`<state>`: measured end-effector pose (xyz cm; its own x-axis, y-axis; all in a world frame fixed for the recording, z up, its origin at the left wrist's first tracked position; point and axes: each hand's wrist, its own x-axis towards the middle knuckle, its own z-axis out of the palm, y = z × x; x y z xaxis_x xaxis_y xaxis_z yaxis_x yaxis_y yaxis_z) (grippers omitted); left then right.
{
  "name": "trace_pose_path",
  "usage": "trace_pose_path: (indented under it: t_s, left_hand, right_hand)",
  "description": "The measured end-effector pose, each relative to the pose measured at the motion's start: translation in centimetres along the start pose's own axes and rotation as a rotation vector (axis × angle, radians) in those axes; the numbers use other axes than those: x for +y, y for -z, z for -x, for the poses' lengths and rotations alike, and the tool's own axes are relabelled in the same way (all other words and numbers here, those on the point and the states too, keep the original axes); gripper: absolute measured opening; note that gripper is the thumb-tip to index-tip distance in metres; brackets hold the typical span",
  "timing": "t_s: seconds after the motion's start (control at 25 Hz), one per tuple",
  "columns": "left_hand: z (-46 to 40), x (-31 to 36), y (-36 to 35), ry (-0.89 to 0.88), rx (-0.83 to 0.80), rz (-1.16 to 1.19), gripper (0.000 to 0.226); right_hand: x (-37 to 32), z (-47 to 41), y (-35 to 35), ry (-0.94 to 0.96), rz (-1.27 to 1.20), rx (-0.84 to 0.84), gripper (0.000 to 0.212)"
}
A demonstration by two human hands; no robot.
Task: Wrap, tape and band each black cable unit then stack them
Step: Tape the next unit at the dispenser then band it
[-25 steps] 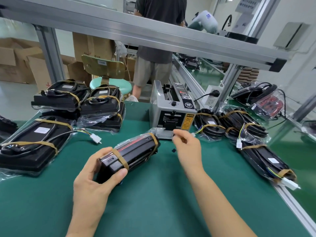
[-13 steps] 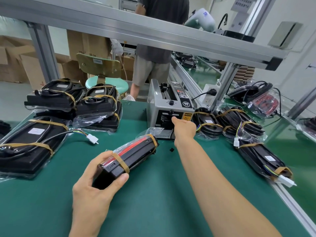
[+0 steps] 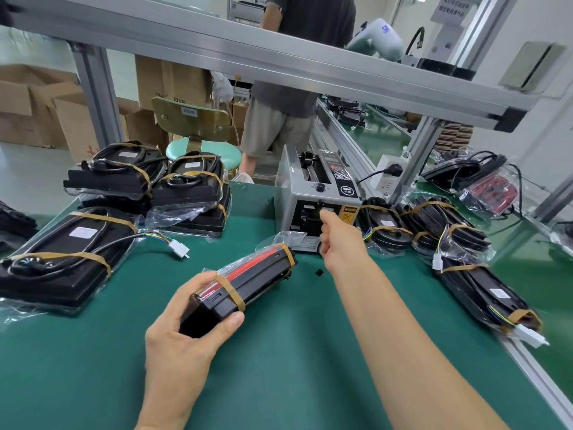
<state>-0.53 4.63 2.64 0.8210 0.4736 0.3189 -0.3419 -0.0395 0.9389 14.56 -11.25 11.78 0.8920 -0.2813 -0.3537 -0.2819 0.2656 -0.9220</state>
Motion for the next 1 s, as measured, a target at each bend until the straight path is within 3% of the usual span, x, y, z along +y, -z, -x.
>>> trace_pose_path:
  t_s: [0.16,0.24,1.0]
  left_hand:
    - [0.3,0.3,-1.2,-0.021,0.046,0.004,0.056]
    - [0.6,0.6,-1.6,-0.024,0.067,0.002,0.053]
    - [1.4,0.7,-1.5,0.004,0.043,-0.024,0.054]
  right_hand:
    - [2.4,8.6,1.7,0.210,0.195,-0.547,0.009]
    - [4.2,11.3,2.0,0.271,0.215,-0.646,0.009]
    - [6.5,12.2,1.5,0.391,0.471,-0.547,0.018]
